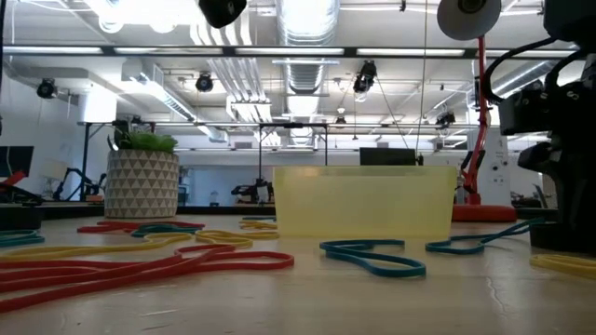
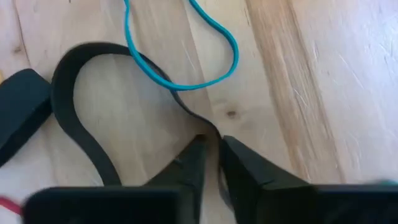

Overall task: Pick and place rubber bands into bin
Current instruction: Put the black rubber band into the bin

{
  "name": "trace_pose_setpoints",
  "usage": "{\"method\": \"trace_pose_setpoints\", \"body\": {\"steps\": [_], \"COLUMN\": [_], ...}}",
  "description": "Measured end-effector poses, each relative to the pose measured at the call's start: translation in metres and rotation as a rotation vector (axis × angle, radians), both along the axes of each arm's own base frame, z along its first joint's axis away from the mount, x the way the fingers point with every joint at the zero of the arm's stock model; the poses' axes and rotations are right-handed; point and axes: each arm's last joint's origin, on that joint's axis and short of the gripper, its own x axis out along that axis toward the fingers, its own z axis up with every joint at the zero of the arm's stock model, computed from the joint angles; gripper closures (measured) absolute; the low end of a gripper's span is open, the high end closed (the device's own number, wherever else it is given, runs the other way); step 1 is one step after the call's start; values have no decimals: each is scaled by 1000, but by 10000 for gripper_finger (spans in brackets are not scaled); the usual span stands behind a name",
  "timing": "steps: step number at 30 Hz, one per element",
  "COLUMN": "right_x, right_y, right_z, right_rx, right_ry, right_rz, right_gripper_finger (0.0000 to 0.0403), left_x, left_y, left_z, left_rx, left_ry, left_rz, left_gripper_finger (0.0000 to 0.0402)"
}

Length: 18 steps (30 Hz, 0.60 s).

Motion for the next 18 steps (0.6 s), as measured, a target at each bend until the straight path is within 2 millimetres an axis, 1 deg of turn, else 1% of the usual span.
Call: {"method": "trace_pose_setpoints", "body": {"steps": [2,6,10,14,18], "right_x": [-1,-4,-8,-10,-13], "right_y": [-1,-3,-4,-6,-8], "right_z": [1,6,15,35,66], "right_rx": [2,16,44,82,114], "right_ry": [1,-1,-33,-97,-176], "right_rz": [-6,-46,-74,-69,-35], "right_gripper_finger": [389,394,395,395,395], "left_x": [0,0,-3,-8,-11], "left_y": [0,-1,-1,-1,0], "left_z": [0,0,3,8,11], "left_rx": [0,0,-1,-3,-4], "left_ry": [-2,-1,-13,-31,-45], "left_rz": [-1,-5,-5,-5,-5], "left_gripper_finger": [292,292,292,292,292]}}
